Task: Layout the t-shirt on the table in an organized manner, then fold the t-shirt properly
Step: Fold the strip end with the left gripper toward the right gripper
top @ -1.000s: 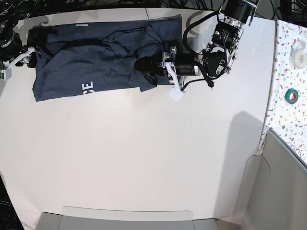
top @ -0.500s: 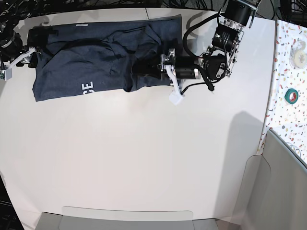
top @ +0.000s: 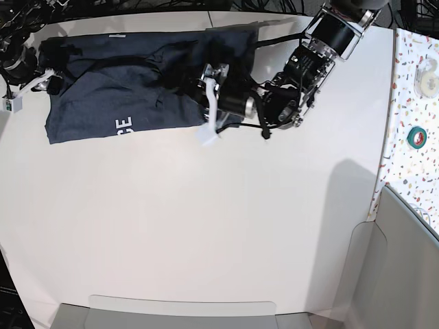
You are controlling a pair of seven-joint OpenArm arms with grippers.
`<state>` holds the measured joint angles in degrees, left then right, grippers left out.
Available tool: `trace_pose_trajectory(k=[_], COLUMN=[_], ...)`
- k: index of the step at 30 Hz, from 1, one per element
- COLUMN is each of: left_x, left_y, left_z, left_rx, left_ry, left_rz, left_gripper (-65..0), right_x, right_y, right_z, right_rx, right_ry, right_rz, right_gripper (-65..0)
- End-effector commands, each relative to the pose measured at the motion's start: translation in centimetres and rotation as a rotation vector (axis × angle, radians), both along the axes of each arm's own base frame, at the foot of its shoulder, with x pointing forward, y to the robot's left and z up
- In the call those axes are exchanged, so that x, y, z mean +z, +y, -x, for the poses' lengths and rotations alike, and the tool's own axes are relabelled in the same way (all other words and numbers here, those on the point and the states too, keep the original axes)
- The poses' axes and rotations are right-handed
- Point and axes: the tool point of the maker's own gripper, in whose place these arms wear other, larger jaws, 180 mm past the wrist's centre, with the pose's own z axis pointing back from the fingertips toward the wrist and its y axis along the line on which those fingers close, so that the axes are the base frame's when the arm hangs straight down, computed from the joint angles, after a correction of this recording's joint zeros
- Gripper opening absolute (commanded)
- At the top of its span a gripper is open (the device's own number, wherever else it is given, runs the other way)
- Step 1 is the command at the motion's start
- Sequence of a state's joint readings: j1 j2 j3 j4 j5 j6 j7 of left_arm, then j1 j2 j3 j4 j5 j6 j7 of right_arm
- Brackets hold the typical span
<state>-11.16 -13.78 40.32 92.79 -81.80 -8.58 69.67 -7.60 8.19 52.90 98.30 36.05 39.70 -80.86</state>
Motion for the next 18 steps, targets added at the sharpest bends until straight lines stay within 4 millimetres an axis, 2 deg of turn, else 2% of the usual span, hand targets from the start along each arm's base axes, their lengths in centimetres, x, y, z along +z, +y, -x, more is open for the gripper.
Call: trace_pose_trajectory(k=[1, 9, 13, 18], left_x=[1.6, 1.8, 1.9, 1.8], left_y=[-0.4, 0.1, 2.1, 6.1], left_z=[-0.8, -1.7, -3.7, -6.7], left_rx=[-0.007, -0.003, 0.070, 0.183], left_ry=[-0.039, -0.069, -0.086, -0.118], left_rz=[0.037, 0.021, 0.005, -0.043], left_gripper=[-44.7, -46.9, -46.9, -46.9], right_x=[0.9, 0.8, 0.9, 1.9], right_y=[-0.5, -0.7, -0.8, -1.9], right_z=[-0.8, -0.7, -0.8, -1.1], right_rx=[0.006, 0.005, 0.006, 0.022], right_ry=[-0.039, -0.033, -0.035, -0.040], right_rz=[0.014, 0.012, 0.017, 0.061], right_gripper=[-34.6, -34.7, -34.6, -34.3])
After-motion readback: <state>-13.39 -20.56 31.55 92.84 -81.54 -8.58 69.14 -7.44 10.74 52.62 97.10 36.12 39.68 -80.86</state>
